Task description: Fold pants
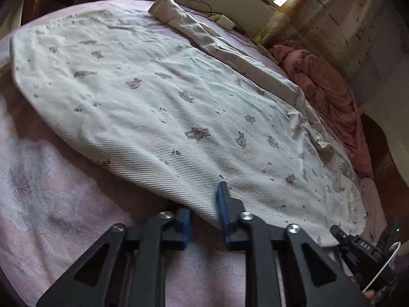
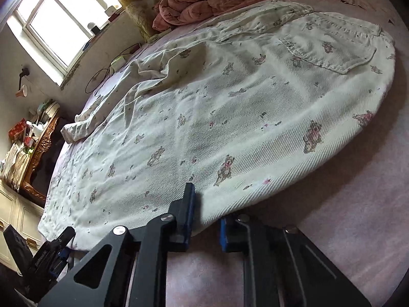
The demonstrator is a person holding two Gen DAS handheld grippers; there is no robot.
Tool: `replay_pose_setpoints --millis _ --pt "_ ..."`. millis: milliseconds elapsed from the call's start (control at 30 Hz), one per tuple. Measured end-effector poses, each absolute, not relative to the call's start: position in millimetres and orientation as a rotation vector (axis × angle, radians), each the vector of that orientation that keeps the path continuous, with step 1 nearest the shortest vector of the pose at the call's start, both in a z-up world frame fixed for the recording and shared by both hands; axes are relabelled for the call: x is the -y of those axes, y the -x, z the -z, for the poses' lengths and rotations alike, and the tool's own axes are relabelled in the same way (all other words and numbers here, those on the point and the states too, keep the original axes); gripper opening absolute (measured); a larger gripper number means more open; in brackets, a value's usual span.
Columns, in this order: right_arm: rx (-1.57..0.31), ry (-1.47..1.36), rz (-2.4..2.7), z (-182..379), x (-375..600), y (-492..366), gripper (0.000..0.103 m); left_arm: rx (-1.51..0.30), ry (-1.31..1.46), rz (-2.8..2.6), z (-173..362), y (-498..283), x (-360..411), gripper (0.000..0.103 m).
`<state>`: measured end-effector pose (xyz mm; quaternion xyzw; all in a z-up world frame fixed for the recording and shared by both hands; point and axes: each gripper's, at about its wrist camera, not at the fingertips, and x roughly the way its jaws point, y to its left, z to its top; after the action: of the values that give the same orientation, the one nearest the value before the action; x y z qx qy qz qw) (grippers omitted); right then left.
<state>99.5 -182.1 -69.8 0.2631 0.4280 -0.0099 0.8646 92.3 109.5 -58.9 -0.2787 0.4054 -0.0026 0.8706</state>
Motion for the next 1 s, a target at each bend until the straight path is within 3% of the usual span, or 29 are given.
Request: replay_pose_setpoints --millis 67,300,800,900,933,967,1000 --pt "-0.893 -0.544 0.018 67.7 181.3 -96.5 0.01 -0.838 0.599 0.021 58.5 -89.2 -112.6 0.007" --pt "-0.856 -0.239 0.07 37.8 148.2 -70.2 0.008 -0.765 0.163 -0.049 23.5 -53.4 -64.4 0.005" --pt "-0.896 -0.256 0.02 43.1 170.0 -16.7 0.008 -0.795 0.076 -0.065 32.2 -14.7 -48.1 0.009" --pt "-0.886 -0.301 0.011 44.0 185.9 -14.8 0.018 -0.793 0.053 -0.05 30.5 -11.3 -40.4 0.049" --pt "-0.887 -0.304 0.017 43.4 190.8 -14.5 0.03 -0.783 0.051 -0.04 29.7 -7.8 -37.4 0.066" --pt "-0.888 -0.305 0.034 42.5 196.9 -14.4 0.047 -0.771 0.048 -0.036 29.0 -4.7 -34.4 0.072" --pt "-0.88 -0.316 0.069 40.8 207.1 -13.5 0.056 -0.758 0.046 -0.023 28.6 -1.9 -30.7 0.072"
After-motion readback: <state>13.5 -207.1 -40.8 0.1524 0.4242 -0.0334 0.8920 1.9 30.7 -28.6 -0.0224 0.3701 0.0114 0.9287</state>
